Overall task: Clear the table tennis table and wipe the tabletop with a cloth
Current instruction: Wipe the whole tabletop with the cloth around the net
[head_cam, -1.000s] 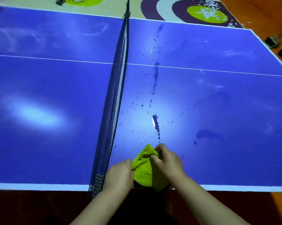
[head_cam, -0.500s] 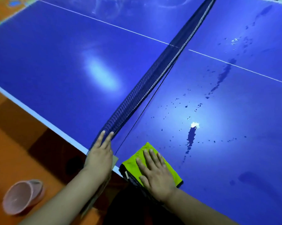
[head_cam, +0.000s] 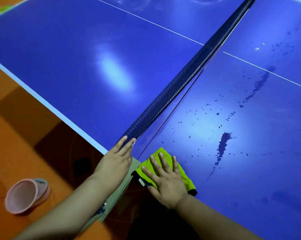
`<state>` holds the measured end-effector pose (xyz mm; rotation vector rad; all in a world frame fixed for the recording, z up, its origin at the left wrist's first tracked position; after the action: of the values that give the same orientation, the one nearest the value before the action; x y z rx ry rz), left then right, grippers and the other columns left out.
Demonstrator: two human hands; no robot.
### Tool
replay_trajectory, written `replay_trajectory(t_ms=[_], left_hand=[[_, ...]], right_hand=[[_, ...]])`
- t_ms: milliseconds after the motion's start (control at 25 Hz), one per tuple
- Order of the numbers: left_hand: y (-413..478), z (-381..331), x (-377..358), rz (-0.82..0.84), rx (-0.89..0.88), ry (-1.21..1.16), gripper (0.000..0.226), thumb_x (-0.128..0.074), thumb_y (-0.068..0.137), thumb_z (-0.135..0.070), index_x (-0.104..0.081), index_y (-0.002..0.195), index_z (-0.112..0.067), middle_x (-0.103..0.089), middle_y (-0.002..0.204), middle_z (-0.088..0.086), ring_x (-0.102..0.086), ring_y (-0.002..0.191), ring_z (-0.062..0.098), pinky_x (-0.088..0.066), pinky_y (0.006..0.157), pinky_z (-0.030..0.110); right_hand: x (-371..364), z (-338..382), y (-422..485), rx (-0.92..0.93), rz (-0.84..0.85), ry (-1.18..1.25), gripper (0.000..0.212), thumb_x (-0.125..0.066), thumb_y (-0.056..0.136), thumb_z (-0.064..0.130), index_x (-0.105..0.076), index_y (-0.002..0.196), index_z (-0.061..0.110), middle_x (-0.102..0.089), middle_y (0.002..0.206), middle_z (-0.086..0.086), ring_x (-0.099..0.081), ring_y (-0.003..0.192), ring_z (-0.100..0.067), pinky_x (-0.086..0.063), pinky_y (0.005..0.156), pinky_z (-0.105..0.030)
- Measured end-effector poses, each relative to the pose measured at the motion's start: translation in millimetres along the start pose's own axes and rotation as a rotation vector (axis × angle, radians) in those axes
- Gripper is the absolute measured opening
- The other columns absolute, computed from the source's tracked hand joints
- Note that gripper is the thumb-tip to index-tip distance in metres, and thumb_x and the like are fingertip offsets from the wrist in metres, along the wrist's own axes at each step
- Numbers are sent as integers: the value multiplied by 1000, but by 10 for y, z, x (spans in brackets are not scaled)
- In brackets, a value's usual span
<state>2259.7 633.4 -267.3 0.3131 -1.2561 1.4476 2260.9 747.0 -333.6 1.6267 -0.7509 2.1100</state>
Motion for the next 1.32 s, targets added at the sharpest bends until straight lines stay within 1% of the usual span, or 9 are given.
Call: replay_trajectory(t_ms=[200,320,360,440,520,720,960,1160,1320], left_hand=[[-45,-27,-46,-52,-61,-65,46,-25,99,-18,-29,140,2,-11,154,22,32,131,32,37,90,50],[-40,-22,-46,-59,-72,-78,46,-24,99,-17,-28,140,3,-11,154,23,24,138,36,36,90,50],[-45,-20,-38,-61,-79,-78,46,-24,99,-17,-27,141,4,-12,153,23,21,140,36,35,91,50],[-50,-2,-16,-76,-88,-84,47,-24,99,-17,-28,140,4,-16,153,22,18,141,35,33,94,49],[-11,64,14,-94,-69,-110,46,-25,99,-17,-31,140,3,-19,152,21,16,142,33,33,95,48],[285,168,130,-100,-82,-128,45,-27,99,-20,-34,139,0,-21,152,19,17,142,31,35,93,46],[950,274,417,-138,-98,-126,53,-25,98,-17,-14,145,4,-9,155,21,22,140,31,32,99,45],[1647,338,702,-180,-159,-108,54,-26,97,-15,-11,144,5,-7,154,22,32,133,30,35,94,46],[2331,382,925,-253,-221,-99,54,-26,95,-12,-13,144,5,-13,153,22,38,123,32,37,92,47]], right_hand=[[182,-436,490,-51,-43,-56,60,-33,86,53,-31,146,42,-30,156,1,-23,144,-31,-8,110,-58],[281,-836,895,-245,78,-41,72,-1,77,61,-3,148,47,5,161,8,16,146,-21,11,115,-52],[270,-875,938,-283,104,-28,75,4,74,62,1,148,48,11,160,8,22,144,-19,11,115,-52],[275,-711,830,-292,47,-54,73,-6,78,61,-8,149,45,2,161,2,14,145,-22,-3,116,-58],[187,-336,544,-228,-38,-45,66,-29,84,59,-30,147,40,-24,157,-5,-13,146,-30,-23,110,-61],[123,-148,332,-203,-127,-32,59,-41,86,56,-35,144,42,-34,154,-1,-20,144,-27,-16,109,-55],[377,-1227,959,-254,-130,-9,57,-37,87,54,-36,143,43,-33,154,1,-21,145,-25,-10,113,-50],[686,-2365,1508,-311,-65,-4,66,-11,84,61,-20,148,46,-5,161,9,11,147,-15,8,117,-45],[976,-3355,1986,-398,-63,12,75,-5,79,65,-24,148,44,-2,161,9,11,148,-16,4,119,-46]])
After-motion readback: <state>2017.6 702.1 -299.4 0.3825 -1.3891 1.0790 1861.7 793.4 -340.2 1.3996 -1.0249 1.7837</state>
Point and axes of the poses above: each hand's wrist, its own y-axis towards the middle knuckle, its own x-axis out of the back of the hand, z = x × y, the point moved 9 cm from there along y, towards the middle knuckle
